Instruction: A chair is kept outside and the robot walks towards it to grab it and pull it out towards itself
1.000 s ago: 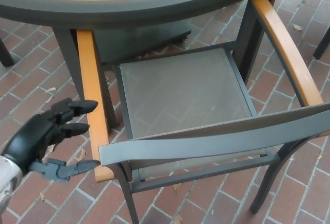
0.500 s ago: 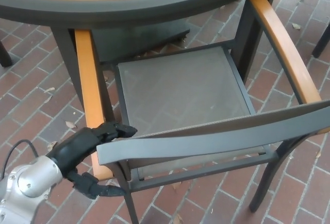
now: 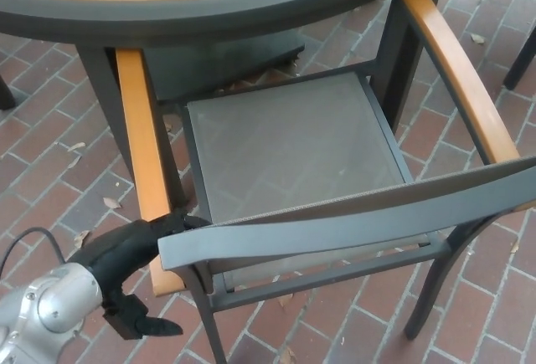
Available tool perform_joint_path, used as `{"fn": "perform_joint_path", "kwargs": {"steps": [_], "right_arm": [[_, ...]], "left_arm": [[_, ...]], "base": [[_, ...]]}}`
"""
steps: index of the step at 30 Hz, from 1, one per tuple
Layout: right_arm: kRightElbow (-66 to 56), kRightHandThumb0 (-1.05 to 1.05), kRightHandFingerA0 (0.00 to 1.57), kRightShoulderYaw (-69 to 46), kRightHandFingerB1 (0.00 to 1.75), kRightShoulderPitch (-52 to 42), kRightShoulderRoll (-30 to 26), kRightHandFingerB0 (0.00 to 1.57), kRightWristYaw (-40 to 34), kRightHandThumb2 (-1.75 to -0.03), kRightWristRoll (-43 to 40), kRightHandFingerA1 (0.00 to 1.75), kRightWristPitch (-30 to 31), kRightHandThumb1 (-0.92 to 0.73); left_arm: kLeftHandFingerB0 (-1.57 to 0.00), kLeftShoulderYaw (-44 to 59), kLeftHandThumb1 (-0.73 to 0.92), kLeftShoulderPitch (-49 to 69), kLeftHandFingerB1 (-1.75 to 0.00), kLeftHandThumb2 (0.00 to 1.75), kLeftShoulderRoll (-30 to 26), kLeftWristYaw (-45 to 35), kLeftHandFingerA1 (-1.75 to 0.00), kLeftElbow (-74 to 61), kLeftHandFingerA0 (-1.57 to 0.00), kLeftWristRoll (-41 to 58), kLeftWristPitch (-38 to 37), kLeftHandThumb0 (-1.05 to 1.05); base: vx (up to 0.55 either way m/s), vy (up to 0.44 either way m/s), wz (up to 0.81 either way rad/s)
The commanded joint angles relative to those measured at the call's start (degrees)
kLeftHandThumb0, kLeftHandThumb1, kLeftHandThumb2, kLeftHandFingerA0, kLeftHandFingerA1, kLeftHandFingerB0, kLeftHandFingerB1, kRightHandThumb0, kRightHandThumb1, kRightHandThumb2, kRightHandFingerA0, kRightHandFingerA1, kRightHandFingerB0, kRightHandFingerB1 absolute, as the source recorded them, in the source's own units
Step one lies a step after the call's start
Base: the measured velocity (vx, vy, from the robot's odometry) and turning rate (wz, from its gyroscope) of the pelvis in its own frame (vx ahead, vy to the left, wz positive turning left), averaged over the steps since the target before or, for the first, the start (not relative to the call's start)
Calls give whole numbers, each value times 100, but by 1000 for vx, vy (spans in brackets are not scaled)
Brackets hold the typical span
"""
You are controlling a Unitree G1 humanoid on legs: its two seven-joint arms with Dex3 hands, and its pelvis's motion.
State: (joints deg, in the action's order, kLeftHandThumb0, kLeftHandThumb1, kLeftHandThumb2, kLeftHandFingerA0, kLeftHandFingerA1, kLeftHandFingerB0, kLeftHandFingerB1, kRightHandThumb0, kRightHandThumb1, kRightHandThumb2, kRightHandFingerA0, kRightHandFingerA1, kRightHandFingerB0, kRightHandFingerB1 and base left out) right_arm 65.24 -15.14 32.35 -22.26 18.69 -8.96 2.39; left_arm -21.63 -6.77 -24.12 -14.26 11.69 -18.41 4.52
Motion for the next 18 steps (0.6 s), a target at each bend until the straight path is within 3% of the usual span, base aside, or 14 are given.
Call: {"fn": "perform_joint_path", "kwargs": {"steps": [1, 6, 7, 9, 10, 11, 12, 14, 15, 18], "right_arm": [[-230, -22, 54, 580, 33, 447, 552, 36, 63, -54, 405, 45, -406, -46], [-261, -22, 54, 741, 33, 417, 643, 36, -75, -54, 470, 45, -429, -46], [-269, -17, 66, 869, 35, 395, 651, 48, -65, -56, 579, 51, -478, -53], [-283, -17, 66, 1078, 35, 361, 659, 48, -60, -56, 730, 51, -551, -53], [-283, -15, 83, 1137, 39, 366, 704, 61, -29, -58, 744, 81, -520, -58], [-284, -15, 83, 1185, 39, 369, 737, 61, -9, -58, 753, 81, -497, -58], [-283, -17, 87, 1209, 42, 380, 769, 63, 31, -58, 734, 77, -488, -59], [-284, -17, 87, 1235, 42, 389, 790, 63, 63, -58, 692, 77, -489, -59], [-289, -26, 91, 1384, 66, 423, 784, 78, 151, -59, 769, 82, -553, -65], [-284, -26, 91, 1623, 66, 475, 766, 78, 275, -59, 882, 82, -654, -65]], "left_arm": [[-34, 74, 65, 229, -48, 63, 702, 1744, -78, 259, -54, -674, -239, -23], [-34, 100, 65, 227, -48, 63, 1018, 2227, -78, 469, -54, -783, -318, -23], [-82, 140, 52, 242, -69, 106, 1096, 2355, -84, 508, -69, -773, -318, 0], [-82, 208, 52, 266, -69, 106, 1225, 2560, -84, 578, -69, -773, -328, 0], [-108, 247, 39, 320, -108, 127, 1263, 2629, -135, 560, -117, -766, -326, 0], [-108, 277, 39, 360, -108, 127, 1293, 2686, -135, 550, -117, -762, -327, 0], [-118, 292, 43, 387, -116, 118, 1316, 2753, -129, 552, -134, -784, -339, 1], [-118, 299, 43, 398, -116, 118, 1338, 2825, -129, 572, -134, -824, -361, 1], [-116, 321, 42, 397, -121, 119, 1376, 2870, -131, 574, -131, -830, -360, -4], [-116, 360, 42, 399, -121, 119, 1437, 2930, -131, 574, -131, -836, -355, -4]], "base": [[0, 0, 0], [0, 0, 0], [0, 0, 0], [0, 0, 0], [0, 0, 0], [0, 0, 0], [0, 0, 0], [0, 0, 0], [0, 0, -7], [0, 0, -9]]}}
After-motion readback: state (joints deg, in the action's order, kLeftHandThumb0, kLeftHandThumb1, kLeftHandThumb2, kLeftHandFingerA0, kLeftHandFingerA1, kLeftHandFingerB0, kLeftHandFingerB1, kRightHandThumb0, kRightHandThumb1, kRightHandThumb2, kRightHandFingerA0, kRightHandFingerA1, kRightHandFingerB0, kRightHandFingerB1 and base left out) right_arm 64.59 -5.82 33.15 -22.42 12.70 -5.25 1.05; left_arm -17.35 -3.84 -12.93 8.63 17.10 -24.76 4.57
